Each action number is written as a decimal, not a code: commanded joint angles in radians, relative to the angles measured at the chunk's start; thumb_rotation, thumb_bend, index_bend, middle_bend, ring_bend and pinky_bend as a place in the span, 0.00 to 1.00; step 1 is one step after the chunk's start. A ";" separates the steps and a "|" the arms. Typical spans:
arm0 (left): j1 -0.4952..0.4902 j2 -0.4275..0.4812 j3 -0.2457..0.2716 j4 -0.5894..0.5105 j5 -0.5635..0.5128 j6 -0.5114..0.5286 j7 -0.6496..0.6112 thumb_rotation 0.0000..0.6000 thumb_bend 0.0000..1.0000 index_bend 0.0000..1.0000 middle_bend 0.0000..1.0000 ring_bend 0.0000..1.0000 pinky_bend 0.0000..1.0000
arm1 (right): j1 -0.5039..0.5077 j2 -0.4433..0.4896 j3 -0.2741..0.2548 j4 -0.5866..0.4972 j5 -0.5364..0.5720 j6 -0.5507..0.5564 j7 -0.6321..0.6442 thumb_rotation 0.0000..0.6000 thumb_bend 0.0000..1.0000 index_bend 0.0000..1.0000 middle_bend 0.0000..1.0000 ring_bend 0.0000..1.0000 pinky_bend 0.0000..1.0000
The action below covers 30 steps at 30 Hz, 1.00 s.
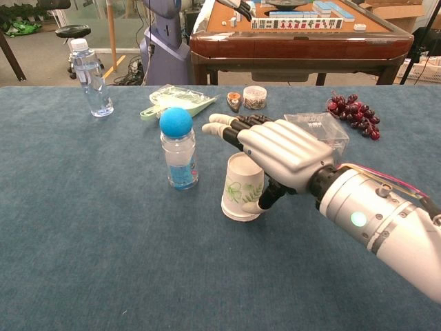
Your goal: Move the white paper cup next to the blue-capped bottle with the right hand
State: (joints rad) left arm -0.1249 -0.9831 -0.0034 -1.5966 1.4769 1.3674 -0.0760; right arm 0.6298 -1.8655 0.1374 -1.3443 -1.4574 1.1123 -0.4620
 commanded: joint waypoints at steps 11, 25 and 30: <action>0.000 0.003 0.002 0.000 0.002 -0.001 -0.003 1.00 0.06 0.35 0.31 0.20 0.43 | 0.026 -0.045 0.026 0.083 0.030 -0.013 0.007 1.00 0.00 0.06 0.00 0.00 0.07; 0.001 0.006 0.002 -0.003 0.001 -0.001 -0.010 1.00 0.06 0.35 0.31 0.20 0.43 | 0.051 -0.076 0.054 0.146 0.058 -0.017 0.008 1.00 0.00 0.06 0.00 0.00 0.07; 0.001 0.008 0.001 -0.001 0.002 -0.002 -0.017 1.00 0.06 0.35 0.31 0.20 0.43 | 0.057 -0.085 0.067 0.168 0.073 -0.015 0.010 1.00 0.00 0.06 0.00 0.00 0.07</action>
State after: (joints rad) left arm -0.1236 -0.9754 -0.0021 -1.5980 1.4785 1.3657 -0.0930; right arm 0.6855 -1.9489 0.2028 -1.1783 -1.3863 1.0973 -0.4522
